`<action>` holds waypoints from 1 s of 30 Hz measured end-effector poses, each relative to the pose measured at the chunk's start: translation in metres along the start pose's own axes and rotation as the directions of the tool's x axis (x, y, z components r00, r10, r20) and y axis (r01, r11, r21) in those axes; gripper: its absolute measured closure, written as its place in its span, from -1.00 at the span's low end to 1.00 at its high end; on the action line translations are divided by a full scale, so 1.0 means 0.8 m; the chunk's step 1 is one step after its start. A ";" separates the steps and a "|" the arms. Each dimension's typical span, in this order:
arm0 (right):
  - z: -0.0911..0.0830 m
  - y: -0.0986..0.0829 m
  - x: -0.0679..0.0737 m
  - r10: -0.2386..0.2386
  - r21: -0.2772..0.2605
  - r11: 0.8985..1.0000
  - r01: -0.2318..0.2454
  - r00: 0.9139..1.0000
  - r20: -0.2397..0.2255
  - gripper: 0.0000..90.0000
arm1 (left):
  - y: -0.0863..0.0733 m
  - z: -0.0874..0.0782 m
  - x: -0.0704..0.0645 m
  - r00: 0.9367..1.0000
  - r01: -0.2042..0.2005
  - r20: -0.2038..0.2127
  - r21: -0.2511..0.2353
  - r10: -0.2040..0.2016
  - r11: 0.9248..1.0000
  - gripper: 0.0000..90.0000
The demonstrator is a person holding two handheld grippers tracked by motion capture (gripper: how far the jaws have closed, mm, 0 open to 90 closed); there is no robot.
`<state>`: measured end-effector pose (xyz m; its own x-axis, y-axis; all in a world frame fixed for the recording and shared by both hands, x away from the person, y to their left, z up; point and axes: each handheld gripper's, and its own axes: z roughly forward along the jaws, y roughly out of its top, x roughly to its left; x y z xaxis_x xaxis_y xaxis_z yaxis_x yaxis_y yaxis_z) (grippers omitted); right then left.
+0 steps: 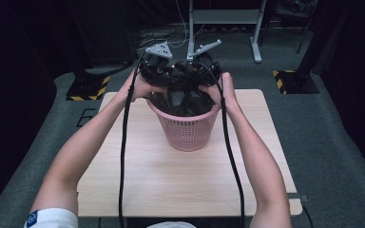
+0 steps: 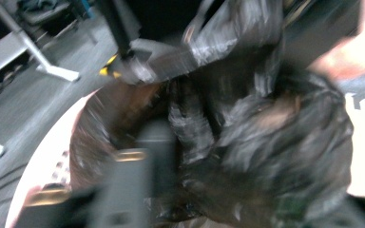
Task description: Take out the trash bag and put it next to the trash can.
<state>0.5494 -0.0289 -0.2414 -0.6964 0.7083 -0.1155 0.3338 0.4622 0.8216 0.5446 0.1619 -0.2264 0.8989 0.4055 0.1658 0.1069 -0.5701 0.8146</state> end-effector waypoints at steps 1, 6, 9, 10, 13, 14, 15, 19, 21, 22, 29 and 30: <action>-0.002 0.001 0.001 -0.011 -0.006 1.000 0.011 1.000 0.013 1.00 | -0.003 0.002 0.002 1.000 0.006 -0.008 0.010 -0.006 1.000 -0.24; -0.007 0.008 0.006 -0.044 -0.043 0.998 0.045 0.999 0.029 1.00 | -0.009 0.013 0.014 0.997 0.025 -0.081 0.037 -0.022 0.999 -0.75; -0.010 0.016 0.011 -0.064 -0.061 0.996 0.065 0.998 0.018 1.00 | -0.009 0.025 0.018 0.995 0.018 -0.102 0.063 -0.012 0.998 -0.92; -0.010 0.024 0.018 -0.080 -0.072 0.994 0.081 0.997 0.012 1.00 | -0.008 0.029 0.018 0.995 0.013 -0.102 0.067 -0.006 0.998 -0.95; -0.009 0.032 0.029 -0.102 -0.080 0.992 0.101 0.995 -0.001 1.00 | -0.006 0.039 0.016 0.994 0.020 -0.112 0.065 -0.012 0.998 -0.95; -0.008 0.034 0.031 -0.103 -0.081 0.991 0.102 0.995 -0.007 1.00 | -0.006 0.039 0.016 0.994 0.020 -0.112 0.065 -0.012 0.998 -0.92; -0.006 0.035 0.032 -0.101 -0.079 0.992 0.100 0.995 -0.008 1.00 | -0.006 0.041 0.015 0.994 0.020 -0.112 0.058 -0.014 0.998 -0.89; -0.004 0.035 0.034 -0.079 -0.098 0.992 0.075 0.996 -0.038 1.00 | -0.010 0.041 0.015 0.992 0.025 -0.127 0.013 -0.023 1.000 -0.67; -0.004 0.036 0.034 -0.071 -0.104 0.992 0.067 0.997 -0.040 1.00 | -0.011 0.040 0.015 0.991 0.013 -0.134 0.000 -0.013 1.000 -0.56; -0.004 0.036 0.034 -0.071 -0.104 0.992 0.067 0.997 -0.040 1.00 | -0.011 0.040 0.015 0.991 0.013 -0.134 0.000 -0.013 1.000 -0.45; -0.004 0.036 0.037 -0.068 -0.110 0.992 0.062 0.996 -0.053 1.00 | -0.016 0.042 0.011 0.987 -0.016 -0.161 -0.078 0.003 0.997 0.17; -0.004 0.035 0.035 -0.068 -0.113 0.992 0.061 0.996 -0.059 1.00 | -0.018 0.042 0.011 0.987 -0.020 -0.161 -0.087 0.006 0.996 0.22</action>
<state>0.5374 0.0025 -0.2197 -0.7537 0.6426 -0.1380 0.2166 0.4411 0.8709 0.5650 0.1494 -0.2550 0.8192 0.5120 0.2585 0.0513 -0.5142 0.8561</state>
